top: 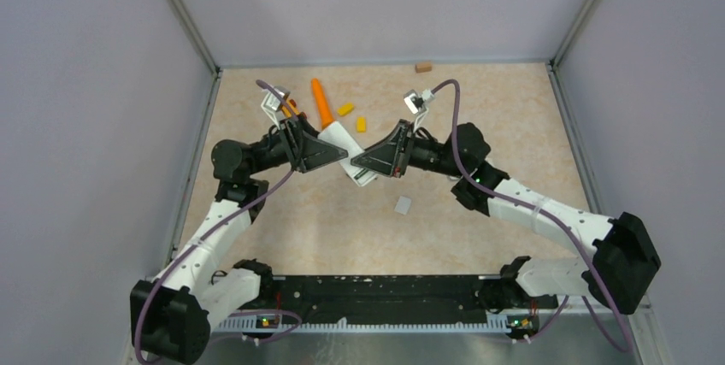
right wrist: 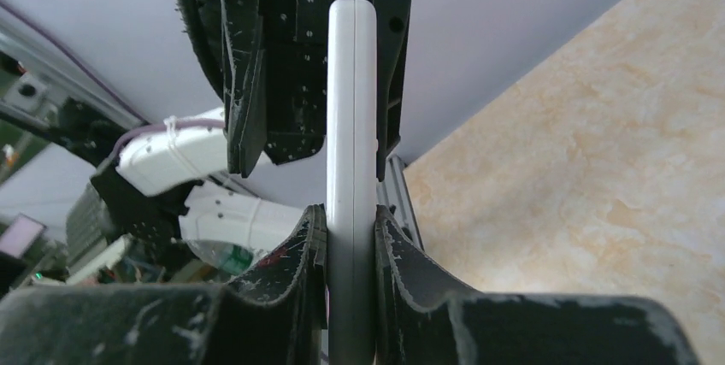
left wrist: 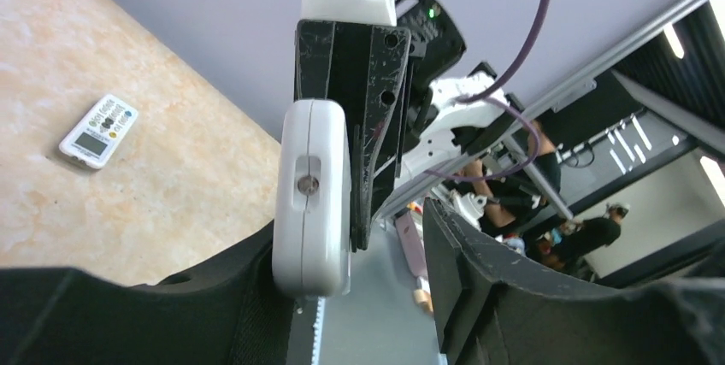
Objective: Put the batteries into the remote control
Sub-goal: Adjust the remote control, then pick up the battery from the center of the board.
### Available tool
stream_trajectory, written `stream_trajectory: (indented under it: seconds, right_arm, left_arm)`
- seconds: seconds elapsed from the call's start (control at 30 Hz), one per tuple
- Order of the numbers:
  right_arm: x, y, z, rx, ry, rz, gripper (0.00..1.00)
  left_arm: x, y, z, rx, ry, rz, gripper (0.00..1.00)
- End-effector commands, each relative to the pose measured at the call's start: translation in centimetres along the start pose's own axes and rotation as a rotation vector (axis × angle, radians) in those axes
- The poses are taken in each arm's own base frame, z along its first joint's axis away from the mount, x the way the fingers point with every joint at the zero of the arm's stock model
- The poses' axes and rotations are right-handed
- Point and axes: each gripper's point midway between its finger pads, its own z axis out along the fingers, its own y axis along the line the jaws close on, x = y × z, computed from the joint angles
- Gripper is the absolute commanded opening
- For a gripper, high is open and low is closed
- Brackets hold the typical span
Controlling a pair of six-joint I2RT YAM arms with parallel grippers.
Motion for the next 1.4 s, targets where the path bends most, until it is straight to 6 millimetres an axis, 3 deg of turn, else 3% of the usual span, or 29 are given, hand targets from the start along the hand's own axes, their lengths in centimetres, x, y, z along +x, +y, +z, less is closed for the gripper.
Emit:
stream_trajectory:
  seconds: [0.0, 0.33, 0.43, 0.53, 0.57, 0.63, 0.73, 0.77, 0.83, 0.97, 1.07, 1.2, 1.37]
  right_arm:
    - [-3.8, 0.7, -0.1, -0.053, -0.243, 0.085, 0.00]
    - [-4.0, -0.8, 0.5, -0.041, -0.297, 0.220, 0.00]
    - [-3.5, -1.0, 0.8, -0.049, -0.273, 0.234, 0.00]
    - [-3.1, -1.2, 1.0, -0.038, -0.249, 0.233, 0.00]
    - [-2.9, -1.3, 1.0, -0.028, -0.235, 0.230, 0.02]
    - [-2.6, -1.7, 1.1, 0.009, -0.200, 0.206, 0.20]
    - [-2.4, -2.7, 0.4, 0.091, -0.165, 0.125, 0.63]
    - [-2.4, -3.2, 0.1, 0.132, -0.156, 0.098, 0.70]
    - [-2.6, -4.5, -0.8, 0.233, -0.139, 0.026, 0.75]
    - [-2.2, -8.3, -3.6, 0.486, -0.098, -0.072, 0.75]
    - [-1.5, -11.0, -5.1, 0.621, -0.062, -0.136, 0.70]
    - [0.3, -14.1, -5.2, 0.693, 0.033, -0.194, 0.57]
    - [3.8, -18.4, -3.3, 0.700, 0.199, -0.246, 0.42]
  left_arm:
    - [-2.7, -0.9, 0.3, 0.018, -0.185, -0.019, 0.57]
    - [-3.6, 0.6, 0.7, 0.011, -0.286, -0.079, 0.40]
    - [-3.5, 1.4, 0.9, -0.015, -0.272, -0.084, 0.26]
    - [-3.4, 2.3, 1.1, -0.051, -0.261, -0.080, 0.03]
    - [-3.4, 2.7, 1.1, -0.070, -0.257, -0.076, 0.00]
    - [-3.4, 3.8, 1.1, -0.117, -0.254, -0.048, 0.00]
    - [-3.3, 6.6, 0.6, -0.258, -0.250, -0.021, 0.00]
    - [-3.4, 7.6, 0.3, -0.319, -0.249, -0.013, 0.00]
    - [-3.4, 9.8, -0.6, -0.446, -0.248, 0.005, 0.00]
    - [-3.4, 14.5, -4.1, -0.747, -0.273, 0.025, 0.00]
    - [-3.2, 16.7, -6.8, -0.920, -0.284, 0.031, 0.00]
    - [-3.4, 17.8, -9.7, -1.084, -0.317, 0.050, 0.00]
    - [-4.5, 17.9, -13.7, -1.282, -0.429, 0.073, 0.00]
